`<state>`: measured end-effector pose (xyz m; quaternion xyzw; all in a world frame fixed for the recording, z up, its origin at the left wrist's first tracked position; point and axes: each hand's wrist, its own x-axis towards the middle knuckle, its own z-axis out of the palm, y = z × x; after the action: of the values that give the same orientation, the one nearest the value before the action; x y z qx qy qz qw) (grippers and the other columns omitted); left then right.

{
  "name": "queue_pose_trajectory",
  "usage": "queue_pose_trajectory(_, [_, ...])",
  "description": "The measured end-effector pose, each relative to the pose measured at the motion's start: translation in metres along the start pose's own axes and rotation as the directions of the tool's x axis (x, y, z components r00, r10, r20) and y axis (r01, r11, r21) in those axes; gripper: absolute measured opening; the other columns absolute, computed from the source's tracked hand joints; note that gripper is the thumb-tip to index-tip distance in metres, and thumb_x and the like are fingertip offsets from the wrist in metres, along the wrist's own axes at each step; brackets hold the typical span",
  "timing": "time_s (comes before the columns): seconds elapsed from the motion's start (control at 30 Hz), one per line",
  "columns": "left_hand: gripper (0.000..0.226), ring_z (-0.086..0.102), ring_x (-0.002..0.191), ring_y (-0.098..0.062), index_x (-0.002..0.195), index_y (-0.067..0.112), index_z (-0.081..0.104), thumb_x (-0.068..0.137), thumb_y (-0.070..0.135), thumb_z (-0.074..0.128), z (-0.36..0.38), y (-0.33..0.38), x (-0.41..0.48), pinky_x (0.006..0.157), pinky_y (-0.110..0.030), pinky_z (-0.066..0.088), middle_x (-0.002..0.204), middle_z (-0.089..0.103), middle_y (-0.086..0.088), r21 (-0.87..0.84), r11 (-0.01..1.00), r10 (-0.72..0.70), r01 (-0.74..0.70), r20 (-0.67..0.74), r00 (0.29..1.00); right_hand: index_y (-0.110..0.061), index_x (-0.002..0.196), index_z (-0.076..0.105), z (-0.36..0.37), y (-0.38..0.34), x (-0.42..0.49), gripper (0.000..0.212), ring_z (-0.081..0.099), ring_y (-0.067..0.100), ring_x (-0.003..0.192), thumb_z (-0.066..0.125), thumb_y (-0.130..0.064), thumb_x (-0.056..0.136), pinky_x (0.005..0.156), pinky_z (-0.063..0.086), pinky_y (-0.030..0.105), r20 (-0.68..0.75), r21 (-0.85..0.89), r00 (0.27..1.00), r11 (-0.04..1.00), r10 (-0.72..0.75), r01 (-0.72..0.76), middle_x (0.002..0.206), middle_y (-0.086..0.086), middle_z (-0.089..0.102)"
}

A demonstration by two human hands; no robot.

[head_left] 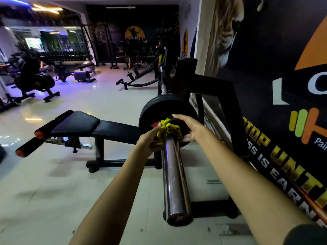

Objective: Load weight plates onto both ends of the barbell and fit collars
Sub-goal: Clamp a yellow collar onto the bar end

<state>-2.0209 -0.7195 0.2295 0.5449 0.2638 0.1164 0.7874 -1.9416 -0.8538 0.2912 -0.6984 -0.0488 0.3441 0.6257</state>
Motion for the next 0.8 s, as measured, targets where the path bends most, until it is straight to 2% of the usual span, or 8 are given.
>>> queue_pose_trajectory(0.1, [0.036,0.037,0.029,-0.007,0.063,0.012,0.048,0.087,0.034,0.063,0.0,-0.005,0.006,0.037,-0.018,0.044,0.037,0.039,0.004,-0.063,0.998,-0.015,0.014,-0.005,1.0,-0.007,0.081,0.058,-0.007,0.013,0.009,0.033,0.063,0.019,0.052,0.075,-0.034,0.073,0.041,0.051,0.031,-0.01,0.195,1.0,0.981,0.012,-0.01,0.067,0.009,0.063])
queue_pose_trajectory(0.2, [0.029,0.052,0.033,-0.009,0.069,0.008,0.057,0.087,0.031,0.064,-0.001,-0.005,0.007,0.038,-0.019,0.048,0.045,0.055,-0.001,-0.052,0.999,0.002,-0.004,-0.037,0.999,-0.005,0.083,0.058,-0.009,0.021,0.016,0.026,0.063,0.018,0.042,0.071,-0.027,0.079,0.043,0.053,0.034,0.044,0.312,0.999,0.95,0.002,-0.015,0.047,0.008,0.066])
queue_pose_trajectory(0.3, [0.025,0.061,0.044,-0.015,0.078,0.005,0.061,0.086,0.029,0.065,0.001,-0.004,0.007,0.04,-0.021,0.05,0.065,0.061,-0.008,-0.045,0.999,0.012,-0.016,-0.083,0.997,-0.003,0.081,0.056,-0.009,0.021,0.021,0.027,0.065,0.019,0.047,0.07,-0.026,0.08,0.057,0.053,0.036,0.068,0.36,0.998,0.933,-0.015,-0.01,0.046,0.008,0.066])
queue_pose_trajectory(0.37, [0.023,0.059,0.053,-0.019,0.082,0.005,0.061,0.087,0.027,0.064,0.003,-0.004,0.008,0.041,-0.023,0.052,0.072,0.059,-0.01,-0.063,0.998,0.006,-0.013,-0.111,0.994,-0.002,0.08,0.056,-0.009,0.022,0.018,0.026,0.065,0.022,0.062,0.069,-0.025,0.08,0.066,0.052,0.038,0.075,0.377,0.997,0.926,-0.023,-0.007,0.053,0.01,0.067])
queue_pose_trajectory(0.5, [0.025,0.062,0.046,-0.018,0.099,0.002,0.06,0.087,0.023,0.065,0.007,-0.002,0.001,0.04,-0.025,0.051,0.076,0.06,-0.01,-0.085,0.996,0.011,-0.025,-0.166,0.986,-0.004,0.08,0.054,-0.007,0.023,0.007,0.029,0.062,0.024,0.068,0.072,-0.026,0.078,0.053,0.052,0.034,0.046,0.356,0.998,0.934,-0.041,0.023,0.074,0.011,0.061])
queue_pose_trajectory(0.67, [0.032,0.059,0.038,-0.01,0.11,-0.001,0.062,0.09,0.024,0.061,0.008,-0.012,-0.02,0.037,-0.019,0.046,0.075,0.059,-0.009,-0.095,0.988,0.1,-0.119,-0.185,0.978,-0.006,0.118,0.051,-0.012,0.04,0.004,0.043,0.059,0.025,0.096,0.064,-0.031,0.085,0.081,0.051,0.035,0.049,0.361,0.991,0.927,-0.127,0.101,0.097,0.01,0.059])
queue_pose_trajectory(0.73, [0.03,0.065,0.056,-0.011,0.104,-0.001,0.064,0.092,0.026,0.057,0.002,-0.023,-0.029,0.048,-0.021,0.05,0.08,0.064,-0.01,-0.008,0.982,0.185,-0.191,-0.202,0.962,-0.004,0.124,0.051,-0.016,0.063,0.003,0.045,0.06,0.022,0.096,0.054,-0.035,0.091,0.078,0.049,0.031,-0.01,0.301,0.986,0.94,-0.166,0.161,0.107,0.01,0.062])
queue_pose_trajectory(0.8, [0.034,0.063,0.079,-0.017,0.108,-0.002,0.064,0.094,0.027,0.054,-0.009,-0.037,-0.04,0.068,-0.026,0.05,0.09,0.067,-0.011,0.193,0.942,0.315,-0.274,-0.233,0.92,-0.006,0.126,0.053,-0.022,0.095,0.002,0.043,0.057,0.025,0.11,0.048,-0.035,0.094,0.081,0.043,0.028,-0.144,0.101,0.96,0.961,-0.241,0.256,0.122,0.012,0.061])
